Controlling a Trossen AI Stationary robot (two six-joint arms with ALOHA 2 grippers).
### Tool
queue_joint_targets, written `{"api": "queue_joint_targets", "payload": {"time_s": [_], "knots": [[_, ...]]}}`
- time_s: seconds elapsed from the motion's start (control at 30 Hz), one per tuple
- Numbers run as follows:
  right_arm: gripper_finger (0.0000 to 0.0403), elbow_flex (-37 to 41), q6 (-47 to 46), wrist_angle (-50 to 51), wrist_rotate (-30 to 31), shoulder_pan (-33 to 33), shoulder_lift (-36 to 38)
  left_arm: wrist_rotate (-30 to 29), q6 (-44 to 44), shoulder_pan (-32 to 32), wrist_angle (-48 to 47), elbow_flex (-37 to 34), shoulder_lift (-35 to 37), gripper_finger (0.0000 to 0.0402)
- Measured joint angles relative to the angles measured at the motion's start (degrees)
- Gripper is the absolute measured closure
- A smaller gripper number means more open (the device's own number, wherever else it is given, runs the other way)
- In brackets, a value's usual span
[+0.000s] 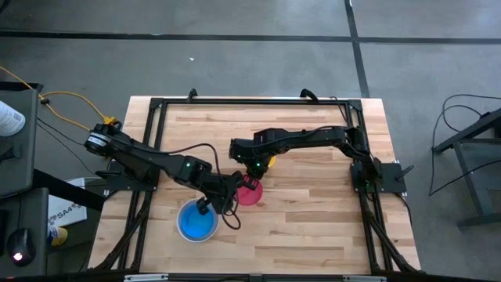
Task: Nest bowls inside each other
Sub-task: Stack the red bowl on the blue bowl
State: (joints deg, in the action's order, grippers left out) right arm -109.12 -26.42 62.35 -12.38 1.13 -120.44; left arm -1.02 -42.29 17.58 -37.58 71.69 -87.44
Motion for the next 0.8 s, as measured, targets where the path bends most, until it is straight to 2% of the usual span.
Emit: {"api": "queue_joint_targets", "payload": {"time_s": [0.5, 0.8], "knots": [[0.04, 0.0, 0.95, 0.3, 0.58, -0.01, -0.01, 2.34, 1.5, -3.39, -1.19, 0.31, -1.91, 0.0343], [0.04, 0.0, 1.23, 0.21, 0.5, 0.01, -0.17, 3.29, 1.75, -3.3, -1.11, 0.36, -2.56, 0.0343]]}}
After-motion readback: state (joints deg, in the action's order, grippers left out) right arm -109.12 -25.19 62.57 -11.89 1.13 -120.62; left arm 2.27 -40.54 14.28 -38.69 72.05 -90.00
